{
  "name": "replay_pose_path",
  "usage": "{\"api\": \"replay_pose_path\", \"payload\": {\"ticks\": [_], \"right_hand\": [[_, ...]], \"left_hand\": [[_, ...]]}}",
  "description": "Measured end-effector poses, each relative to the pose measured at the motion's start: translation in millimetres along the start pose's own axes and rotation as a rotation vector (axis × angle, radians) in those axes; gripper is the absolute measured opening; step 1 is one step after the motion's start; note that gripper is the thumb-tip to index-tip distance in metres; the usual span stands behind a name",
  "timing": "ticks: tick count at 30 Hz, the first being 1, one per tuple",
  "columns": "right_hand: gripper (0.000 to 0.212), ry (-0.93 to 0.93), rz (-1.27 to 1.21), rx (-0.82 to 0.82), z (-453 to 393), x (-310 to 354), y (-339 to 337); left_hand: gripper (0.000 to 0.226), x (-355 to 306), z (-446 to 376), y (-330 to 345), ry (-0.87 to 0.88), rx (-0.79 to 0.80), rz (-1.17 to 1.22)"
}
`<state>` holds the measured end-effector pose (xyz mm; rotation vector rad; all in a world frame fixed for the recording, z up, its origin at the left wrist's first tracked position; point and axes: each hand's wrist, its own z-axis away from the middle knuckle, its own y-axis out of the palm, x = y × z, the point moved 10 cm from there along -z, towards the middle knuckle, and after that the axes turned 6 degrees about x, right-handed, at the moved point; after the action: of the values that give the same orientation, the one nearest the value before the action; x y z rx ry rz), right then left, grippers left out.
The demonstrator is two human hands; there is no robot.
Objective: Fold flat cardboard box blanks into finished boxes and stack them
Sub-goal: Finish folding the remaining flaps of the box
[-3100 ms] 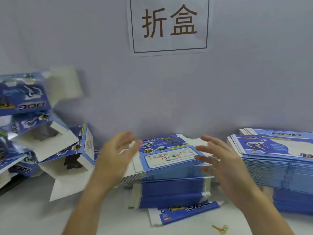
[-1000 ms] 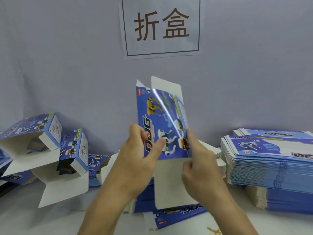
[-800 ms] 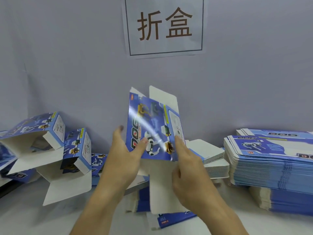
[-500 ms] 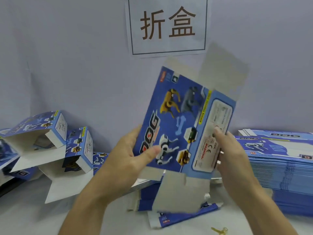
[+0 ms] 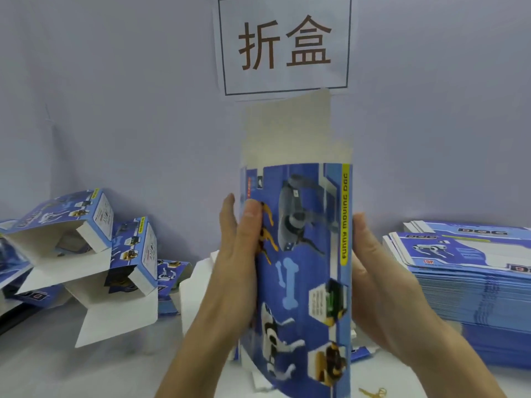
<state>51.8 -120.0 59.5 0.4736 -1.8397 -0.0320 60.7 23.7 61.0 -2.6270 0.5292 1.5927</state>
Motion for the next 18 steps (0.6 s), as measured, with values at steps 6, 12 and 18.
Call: {"api": "replay_pose_path", "payload": {"ticks": [6, 12, 18], "right_hand": [[0.091, -0.322, 0.354, 0.026, 1, 28, -1], [0.063, -0.271, 0.585, -0.141, 4, 13, -41], [0.071, -0.257, 0.291, 0.080, -7, -15, -30]], "left_hand": [[0.054, -17, 3, 1, 0.191, -0.134, -0.157], [0.042, 4, 3, 11, 0.077, 0.039, -0.112], [0.077, -2, 3, 0, 0.115, 0.013, -0.288]]}}
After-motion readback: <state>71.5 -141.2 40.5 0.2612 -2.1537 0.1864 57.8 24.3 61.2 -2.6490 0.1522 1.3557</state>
